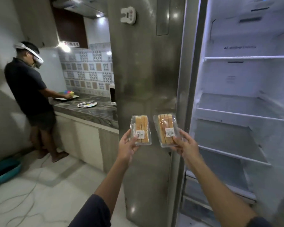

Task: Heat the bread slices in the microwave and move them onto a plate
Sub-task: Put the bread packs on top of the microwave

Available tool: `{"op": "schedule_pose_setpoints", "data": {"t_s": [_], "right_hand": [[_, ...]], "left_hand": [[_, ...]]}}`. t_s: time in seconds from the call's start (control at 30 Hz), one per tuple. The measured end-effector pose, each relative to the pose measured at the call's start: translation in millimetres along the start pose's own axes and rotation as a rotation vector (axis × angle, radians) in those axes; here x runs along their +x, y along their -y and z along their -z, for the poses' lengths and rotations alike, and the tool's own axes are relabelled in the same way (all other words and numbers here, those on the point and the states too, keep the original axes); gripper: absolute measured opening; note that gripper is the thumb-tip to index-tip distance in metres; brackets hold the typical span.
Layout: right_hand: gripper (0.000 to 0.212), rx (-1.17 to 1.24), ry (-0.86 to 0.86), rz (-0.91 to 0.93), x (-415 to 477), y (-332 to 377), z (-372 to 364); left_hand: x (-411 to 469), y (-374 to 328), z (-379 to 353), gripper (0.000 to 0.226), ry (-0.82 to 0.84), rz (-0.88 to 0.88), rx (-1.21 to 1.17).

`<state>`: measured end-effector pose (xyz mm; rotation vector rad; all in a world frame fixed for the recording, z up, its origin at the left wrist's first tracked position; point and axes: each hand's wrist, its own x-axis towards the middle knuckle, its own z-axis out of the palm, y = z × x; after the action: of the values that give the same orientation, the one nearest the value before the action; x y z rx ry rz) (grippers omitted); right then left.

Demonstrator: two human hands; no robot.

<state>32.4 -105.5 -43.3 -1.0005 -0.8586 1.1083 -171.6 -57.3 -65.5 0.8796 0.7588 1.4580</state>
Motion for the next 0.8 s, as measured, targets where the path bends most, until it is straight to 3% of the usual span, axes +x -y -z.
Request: {"op": "schedule_pose_setpoints", "data": {"t_s": [0.47, 0.8], "right_hand": [[0.049, -0.105, 0.363, 0.046, 167, -122, -328], [0.047, -0.030, 0.440, -0.068, 305, -192, -451]], "left_hand": [[176, -137, 266, 0.046, -0.253, -0.173, -0.021], [309, -174, 374, 0.051, -0.351, -0.258, 0.012]]}}
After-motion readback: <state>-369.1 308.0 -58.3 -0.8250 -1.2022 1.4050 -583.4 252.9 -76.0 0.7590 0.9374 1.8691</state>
